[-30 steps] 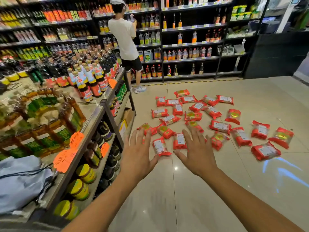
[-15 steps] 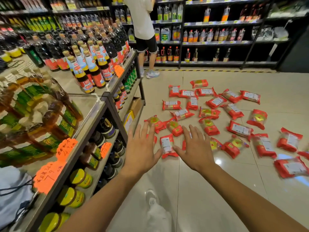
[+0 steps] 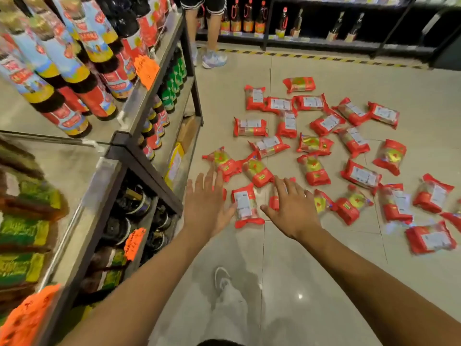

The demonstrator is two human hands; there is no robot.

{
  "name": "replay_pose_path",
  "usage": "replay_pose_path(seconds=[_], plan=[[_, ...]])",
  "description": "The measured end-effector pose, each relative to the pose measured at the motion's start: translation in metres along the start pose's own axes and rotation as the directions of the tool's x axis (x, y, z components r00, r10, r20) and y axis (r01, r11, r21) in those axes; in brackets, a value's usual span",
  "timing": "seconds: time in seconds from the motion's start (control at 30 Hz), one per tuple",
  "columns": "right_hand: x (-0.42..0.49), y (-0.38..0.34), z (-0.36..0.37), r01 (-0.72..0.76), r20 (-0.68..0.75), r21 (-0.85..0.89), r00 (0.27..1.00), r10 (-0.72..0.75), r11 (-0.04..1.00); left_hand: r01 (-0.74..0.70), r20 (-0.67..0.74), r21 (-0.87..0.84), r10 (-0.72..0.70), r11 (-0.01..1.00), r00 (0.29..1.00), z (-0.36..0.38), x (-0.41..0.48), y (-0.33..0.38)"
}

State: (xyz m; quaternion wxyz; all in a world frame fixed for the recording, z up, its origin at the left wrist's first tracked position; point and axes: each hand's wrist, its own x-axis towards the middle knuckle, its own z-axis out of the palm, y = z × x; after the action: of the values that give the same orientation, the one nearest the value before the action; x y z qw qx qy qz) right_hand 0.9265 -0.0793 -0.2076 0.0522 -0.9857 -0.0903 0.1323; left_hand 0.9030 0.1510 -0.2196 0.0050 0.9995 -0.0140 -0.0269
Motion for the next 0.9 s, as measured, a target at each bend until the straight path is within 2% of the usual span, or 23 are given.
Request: replay_pose_path(seconds=[0.23,0.4,0.67,0.9], plan=[[0.094,0.002,0.065,-0.067,0.132,0.105,0.99,0.053,0.992,0.039,0.146,0.031,-0.043,0.999,0.988,0.077,0.078,-0.033],[0.165,0.013,0.145,-0.141,0.22,0.189,0.971,0.098,0.972,0.118,0.208,-0.043,-0.107,0.992,0.972,0.168,0.129,-0.038],[0.276,0.047,0.34,-0.248,0.414,0.253,0.901,0.127,0.935,0.26,0.407,-0.019,-0.23,0.965,0.884,0.391,0.194,-0.042],[0.376,0.092,0.508,-0.288,0.484,0.301,0.867,0.114,0.909,0.422,0.469,-0.065,-0.346,0.904,0.812,0.583,0.236,-0.059]])
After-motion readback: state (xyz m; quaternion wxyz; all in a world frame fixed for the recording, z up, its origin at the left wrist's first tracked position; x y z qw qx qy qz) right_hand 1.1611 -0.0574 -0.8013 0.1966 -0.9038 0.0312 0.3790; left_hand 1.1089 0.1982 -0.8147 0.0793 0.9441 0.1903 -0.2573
